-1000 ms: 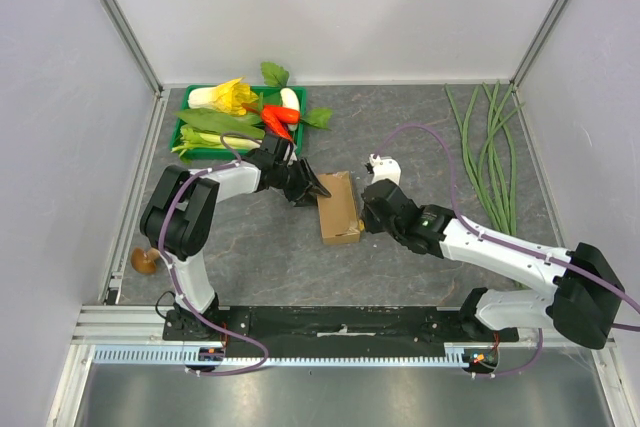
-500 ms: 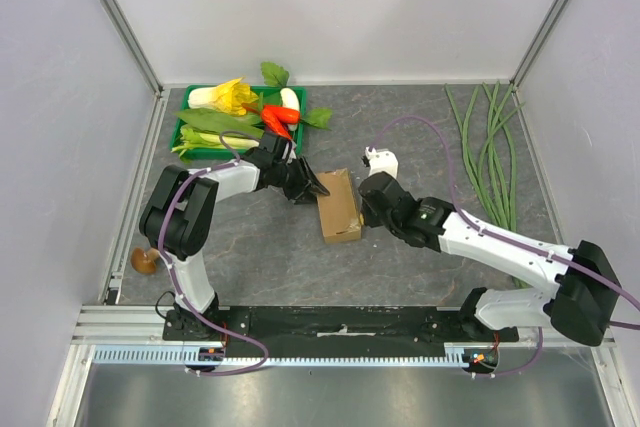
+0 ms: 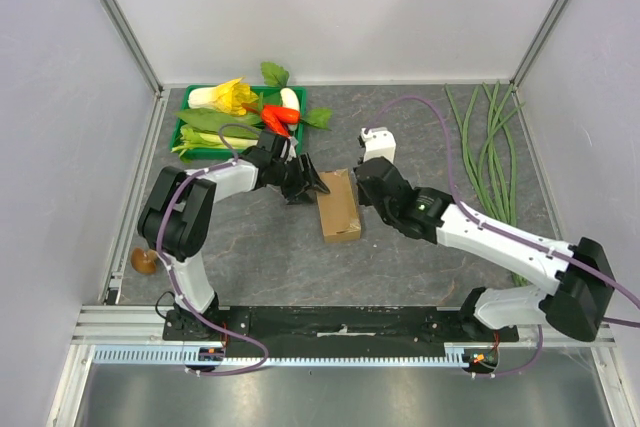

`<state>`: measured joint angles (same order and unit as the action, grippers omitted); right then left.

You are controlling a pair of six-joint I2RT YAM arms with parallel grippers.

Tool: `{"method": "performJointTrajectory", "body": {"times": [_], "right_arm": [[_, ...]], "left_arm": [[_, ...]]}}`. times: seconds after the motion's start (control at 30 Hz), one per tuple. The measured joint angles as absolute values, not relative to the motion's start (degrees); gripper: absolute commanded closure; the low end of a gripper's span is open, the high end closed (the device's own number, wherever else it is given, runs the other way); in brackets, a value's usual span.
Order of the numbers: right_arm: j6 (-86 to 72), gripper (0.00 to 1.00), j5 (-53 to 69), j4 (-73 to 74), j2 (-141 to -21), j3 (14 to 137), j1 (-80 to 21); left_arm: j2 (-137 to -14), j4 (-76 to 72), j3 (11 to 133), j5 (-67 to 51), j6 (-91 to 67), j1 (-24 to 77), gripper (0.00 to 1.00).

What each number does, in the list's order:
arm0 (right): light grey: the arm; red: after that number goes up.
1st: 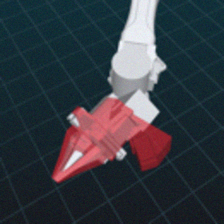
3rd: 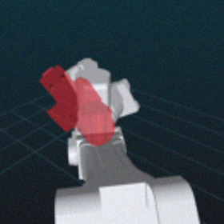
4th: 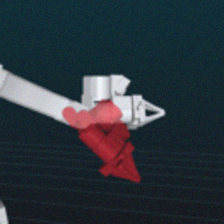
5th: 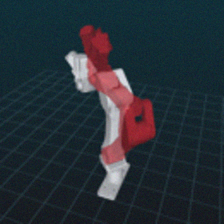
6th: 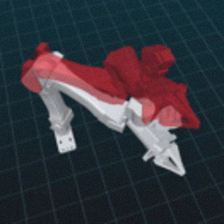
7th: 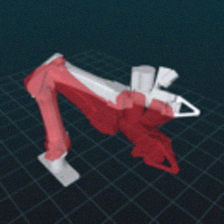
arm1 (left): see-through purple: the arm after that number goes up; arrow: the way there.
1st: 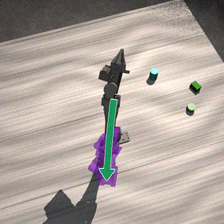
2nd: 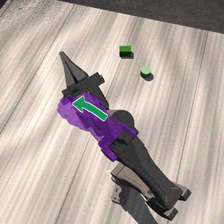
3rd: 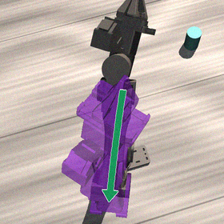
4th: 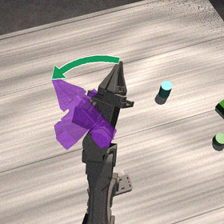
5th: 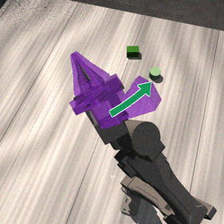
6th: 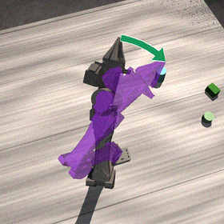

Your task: Unpack the express box

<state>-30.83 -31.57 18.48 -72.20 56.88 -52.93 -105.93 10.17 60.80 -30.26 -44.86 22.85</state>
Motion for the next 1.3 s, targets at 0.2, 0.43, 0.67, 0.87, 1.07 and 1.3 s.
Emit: {"method": "performJointTrajectory", "body": {"times": [0.2,0.43,0.67,0.87,1.07,1.3], "right_arm": [[-30.39,1.00,-32.21,18.61,-80.01,59.22,-51.16],[-30.46,1.00,-26.81,19.94,-85.03,58.67,-50.89],[-30.09,1.00,-18.68,19.46,-84.95,58.02,-50.89],[-29.76,1.00,-12.40,16.69,-84.79,55.55,-50.89],[-30.00,1.00,-11.46,15.27,-84.09,54.08,-50.96],[-29.08,1.00,-15.73,18.72,-75.99,54.78,-51.00]], "left_arm": [[-97.60,9.06,58.11,-30.02,-41.54,22.85,0.26],[-87.31,9.82,55.83,-24.38,-38.72,22.85,0.38],[-90.21,15.42,53.41,-18.55,-38.37,22.83,0.46],[-99.02,18.98,59.70,-20.51,-38.11,22.72,0.48],[-107.26,19.22,72.01,-24.23,-33.93,24.05,0.46],[-106.61,21.02,74.72,-21.02,-31.29,23.90,0.48]]}}
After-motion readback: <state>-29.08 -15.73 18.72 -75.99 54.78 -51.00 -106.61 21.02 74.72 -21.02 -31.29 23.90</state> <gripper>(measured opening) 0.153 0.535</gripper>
